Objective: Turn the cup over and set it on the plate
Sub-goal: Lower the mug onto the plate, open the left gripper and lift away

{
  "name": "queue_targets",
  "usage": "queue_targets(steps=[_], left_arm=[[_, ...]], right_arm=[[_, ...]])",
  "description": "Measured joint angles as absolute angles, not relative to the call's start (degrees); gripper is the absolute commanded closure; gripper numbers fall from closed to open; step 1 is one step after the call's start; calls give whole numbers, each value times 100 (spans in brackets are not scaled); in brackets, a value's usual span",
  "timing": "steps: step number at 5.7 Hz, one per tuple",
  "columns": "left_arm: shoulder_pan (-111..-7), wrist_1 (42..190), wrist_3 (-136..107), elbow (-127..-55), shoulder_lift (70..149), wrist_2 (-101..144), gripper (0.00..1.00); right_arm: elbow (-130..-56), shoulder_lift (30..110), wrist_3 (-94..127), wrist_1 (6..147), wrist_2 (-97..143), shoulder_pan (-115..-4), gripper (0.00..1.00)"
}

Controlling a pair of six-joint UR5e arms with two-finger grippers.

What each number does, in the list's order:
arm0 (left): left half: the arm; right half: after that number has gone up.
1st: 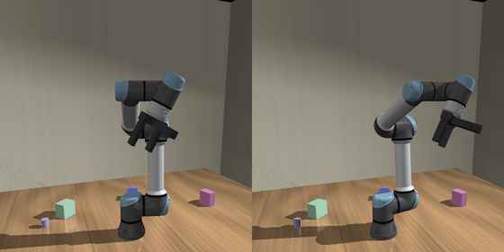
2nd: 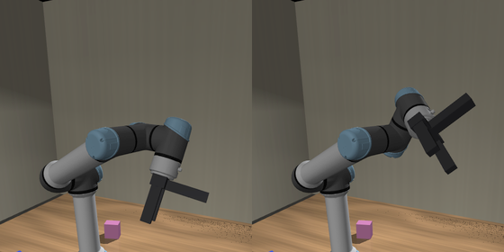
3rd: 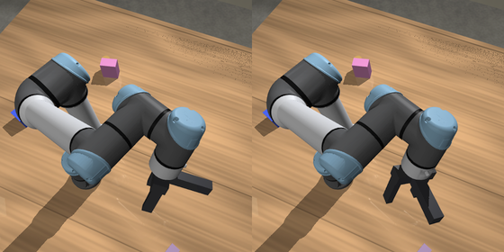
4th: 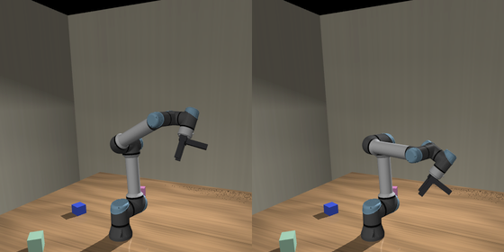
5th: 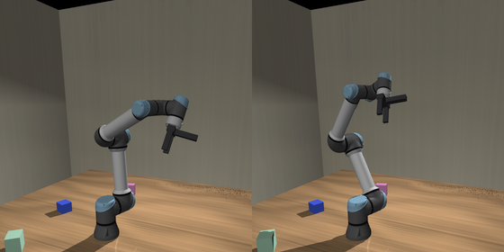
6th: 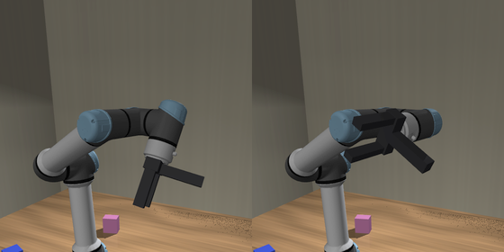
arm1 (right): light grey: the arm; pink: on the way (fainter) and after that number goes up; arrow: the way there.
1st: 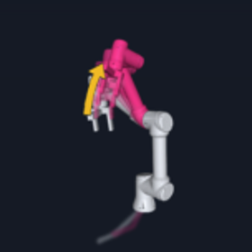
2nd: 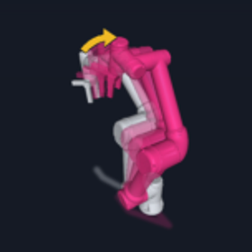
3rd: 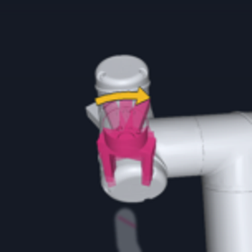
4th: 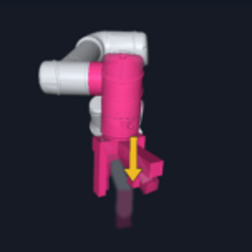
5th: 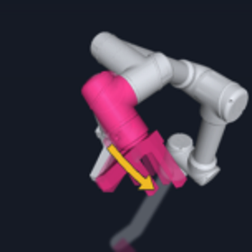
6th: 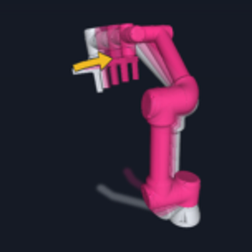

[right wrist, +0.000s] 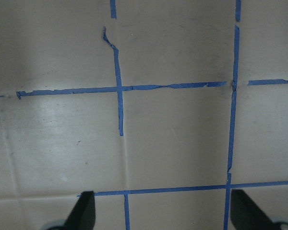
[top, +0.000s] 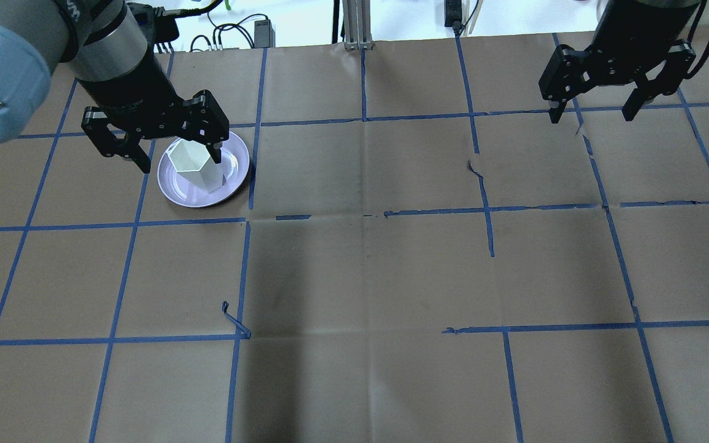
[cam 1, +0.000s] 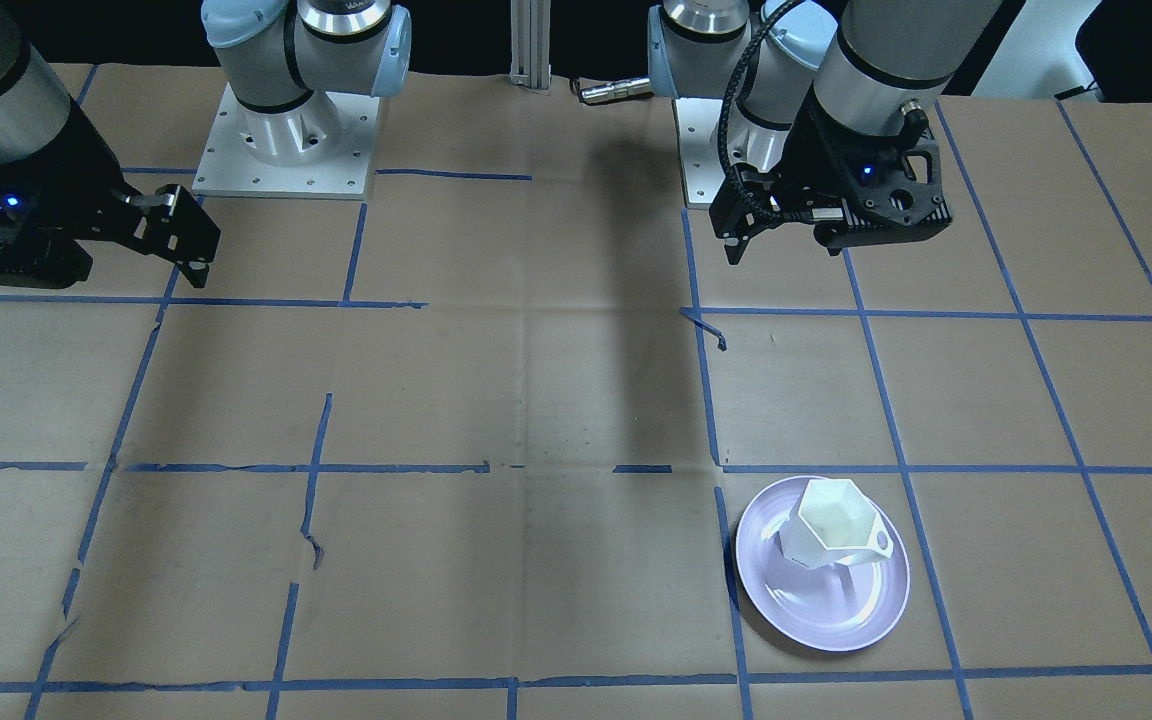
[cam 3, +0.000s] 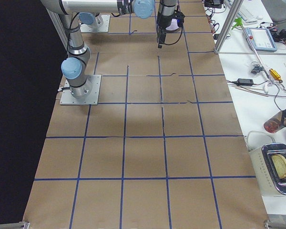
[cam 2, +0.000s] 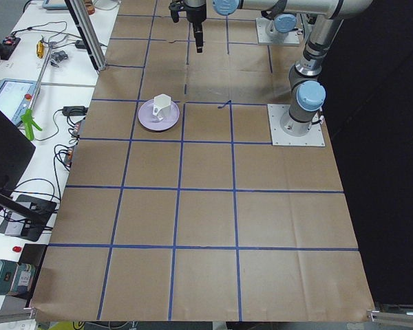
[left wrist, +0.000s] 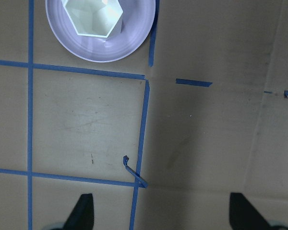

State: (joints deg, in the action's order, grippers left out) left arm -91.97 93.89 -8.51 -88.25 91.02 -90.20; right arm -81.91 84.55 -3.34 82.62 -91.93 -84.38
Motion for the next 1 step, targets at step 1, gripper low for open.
queue_targets(steps=[1], left_arm=[[-9200,9373,-846,-8824,9104,-9022,2]], right_arm=[[-8191,8455,-334,8262,-9193,-8437,0]])
